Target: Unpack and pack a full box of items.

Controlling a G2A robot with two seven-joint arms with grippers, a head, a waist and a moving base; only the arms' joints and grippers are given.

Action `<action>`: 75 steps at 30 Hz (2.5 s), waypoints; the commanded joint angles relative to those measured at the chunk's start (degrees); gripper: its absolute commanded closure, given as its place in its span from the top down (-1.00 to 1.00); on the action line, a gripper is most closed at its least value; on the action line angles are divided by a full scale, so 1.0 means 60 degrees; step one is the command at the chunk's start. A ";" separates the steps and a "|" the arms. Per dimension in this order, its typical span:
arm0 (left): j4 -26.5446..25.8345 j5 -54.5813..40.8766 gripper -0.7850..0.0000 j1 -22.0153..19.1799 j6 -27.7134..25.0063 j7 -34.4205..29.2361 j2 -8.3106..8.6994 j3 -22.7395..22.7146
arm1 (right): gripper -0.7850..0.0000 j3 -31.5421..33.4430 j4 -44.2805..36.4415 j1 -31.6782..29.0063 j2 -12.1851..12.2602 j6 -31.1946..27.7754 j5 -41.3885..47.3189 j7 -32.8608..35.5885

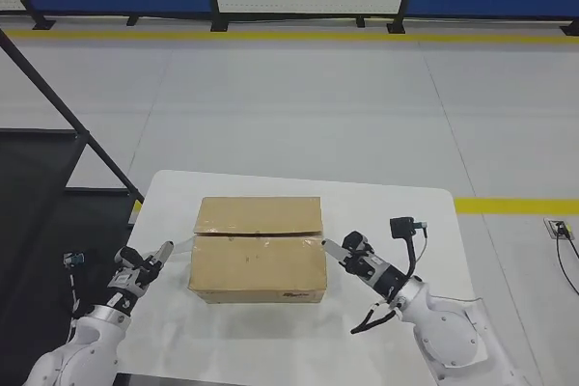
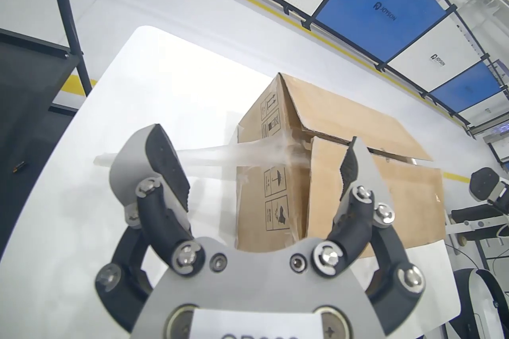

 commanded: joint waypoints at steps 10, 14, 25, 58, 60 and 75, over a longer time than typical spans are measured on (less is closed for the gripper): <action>0.0201 -0.1180 1.00 -0.0545 0.0065 -0.0848 0.0009 -0.0065 | 1.00 -0.0206 0.1089 0.0507 -0.0062 -0.1092 0.0696 0.0055; 0.0399 -0.1388 1.00 -0.0834 0.0066 -0.1281 0.0050 -0.0193 | 1.00 -0.0270 0.1866 0.0995 -0.0060 -0.1775 0.1183 0.0749; 0.0569 -0.2370 1.00 -0.0807 -0.0378 -0.1954 0.0119 -0.0453 | 1.00 -0.0681 0.3657 0.2104 -0.0171 -0.2133 0.2066 0.1294; 0.0651 -0.2243 1.00 0.0184 -0.5314 -0.4264 0.0609 -0.1308 | 1.00 -0.0802 0.2351 0.1288 0.0573 -0.4959 0.4140 0.6826; 0.0764 -0.2217 1.00 0.0212 -0.5740 -0.4625 0.0680 -0.1389 | 1.00 -0.0861 0.2293 0.1244 0.0634 -0.4932 0.3791 0.6852; 0.1063 0.2245 1.00 0.0465 -0.5799 -0.2465 0.0714 -0.0268 | 1.00 -0.1177 0.2694 0.2254 0.0430 -0.1520 0.6399 0.4847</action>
